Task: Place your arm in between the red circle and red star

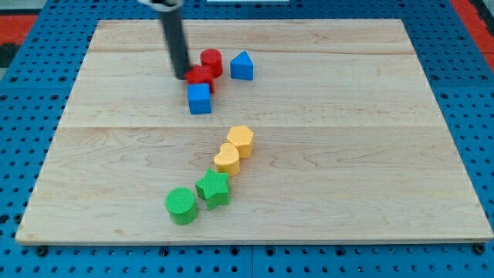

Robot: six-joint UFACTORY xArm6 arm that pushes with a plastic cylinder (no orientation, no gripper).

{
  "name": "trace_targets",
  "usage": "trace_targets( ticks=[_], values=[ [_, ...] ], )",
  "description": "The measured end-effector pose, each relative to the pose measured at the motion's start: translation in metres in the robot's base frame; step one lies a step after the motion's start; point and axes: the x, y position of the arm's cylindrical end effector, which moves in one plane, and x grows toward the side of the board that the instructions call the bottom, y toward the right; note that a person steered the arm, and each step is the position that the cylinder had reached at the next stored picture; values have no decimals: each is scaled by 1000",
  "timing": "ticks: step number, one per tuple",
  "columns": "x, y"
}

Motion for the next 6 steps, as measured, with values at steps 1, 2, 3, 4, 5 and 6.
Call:
trace_targets(
  ticks=[1, 2, 3, 4, 5, 6],
  values=[
    [0, 94],
    [0, 143],
    [0, 153],
    [0, 153],
    [0, 153],
    [-1, 128]
  ],
)
